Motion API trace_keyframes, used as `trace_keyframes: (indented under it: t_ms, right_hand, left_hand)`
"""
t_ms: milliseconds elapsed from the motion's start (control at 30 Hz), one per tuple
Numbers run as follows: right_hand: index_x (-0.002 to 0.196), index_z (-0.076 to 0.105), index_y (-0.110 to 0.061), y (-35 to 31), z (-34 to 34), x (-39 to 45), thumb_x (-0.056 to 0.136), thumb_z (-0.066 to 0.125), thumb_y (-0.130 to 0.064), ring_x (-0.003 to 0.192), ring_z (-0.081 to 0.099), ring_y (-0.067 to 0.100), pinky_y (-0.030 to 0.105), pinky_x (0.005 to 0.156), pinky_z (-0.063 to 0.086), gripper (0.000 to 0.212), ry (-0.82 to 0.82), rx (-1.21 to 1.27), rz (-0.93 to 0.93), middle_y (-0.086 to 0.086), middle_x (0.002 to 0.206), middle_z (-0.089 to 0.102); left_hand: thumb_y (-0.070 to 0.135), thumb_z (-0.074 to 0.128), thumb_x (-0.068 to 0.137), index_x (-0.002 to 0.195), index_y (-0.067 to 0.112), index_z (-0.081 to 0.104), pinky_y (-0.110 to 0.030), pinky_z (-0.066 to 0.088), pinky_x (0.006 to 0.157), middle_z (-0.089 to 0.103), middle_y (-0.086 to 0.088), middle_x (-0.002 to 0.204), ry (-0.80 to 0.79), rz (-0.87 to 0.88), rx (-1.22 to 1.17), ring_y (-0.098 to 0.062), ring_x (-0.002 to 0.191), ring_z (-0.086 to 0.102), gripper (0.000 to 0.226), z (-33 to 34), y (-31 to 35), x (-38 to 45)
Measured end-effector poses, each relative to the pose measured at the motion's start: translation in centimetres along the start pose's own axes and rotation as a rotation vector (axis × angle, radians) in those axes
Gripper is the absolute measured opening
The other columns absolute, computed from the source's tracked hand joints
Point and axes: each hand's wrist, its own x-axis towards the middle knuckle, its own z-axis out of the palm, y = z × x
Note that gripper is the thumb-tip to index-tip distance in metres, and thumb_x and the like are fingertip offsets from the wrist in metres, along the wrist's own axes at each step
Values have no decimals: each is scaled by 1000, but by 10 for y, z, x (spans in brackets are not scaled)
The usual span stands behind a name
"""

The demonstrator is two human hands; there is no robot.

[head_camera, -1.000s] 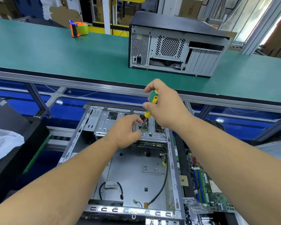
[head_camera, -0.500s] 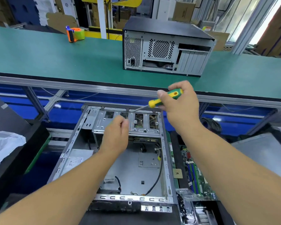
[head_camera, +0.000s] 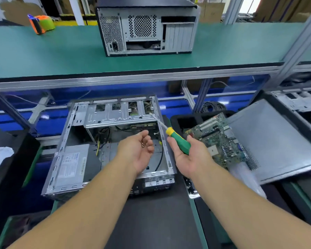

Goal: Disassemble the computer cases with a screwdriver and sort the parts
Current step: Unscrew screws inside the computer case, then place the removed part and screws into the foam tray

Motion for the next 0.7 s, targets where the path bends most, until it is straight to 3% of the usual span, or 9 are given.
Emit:
trace_keyframes:
  t_ms: [133,233,367,467,700]
  right_hand:
    - [116,61,2,-5,-29,-21,100,66,-16,87,74,47,44,67,64,25,-94,75,-32,30,119,64]
    - [111,64,3,-12,-57,-34,96,68,-16,92,76,39,41,71,65,24,-197,27,-68,26,106,74]
    - [120,65,1,-22,-96,-49,87,68,-16,92,76,33,35,71,64,38,-267,-65,-106,24,109,74]
    - [130,61,2,-32,-123,-54,93,62,-14,92,76,30,32,72,64,41,-264,-42,-146,24,117,72]
    - [127,69,-11,-53,-167,-51,85,59,-3,71,67,20,31,63,58,45,-229,-104,-109,17,101,72]
  left_hand:
    - [2,42,105,110,3,65,-22,39,51,59,-6,70,-94,-34,2,-15,58,54,23,-2,-10,-25]
    - [3,44,105,110,1,65,-21,42,56,61,-7,71,-175,-76,3,-16,62,57,21,0,-23,-48]
    - [5,46,104,106,0,65,-21,44,54,62,-8,72,-285,-141,69,-17,63,58,20,6,-51,-81]
    - [4,47,102,103,0,66,-20,43,48,60,-9,70,-327,-217,110,-16,57,56,20,8,-80,-99]
    - [-4,44,103,102,-7,63,-22,47,44,57,-13,68,-130,-263,283,-20,57,53,19,5,-144,-90]
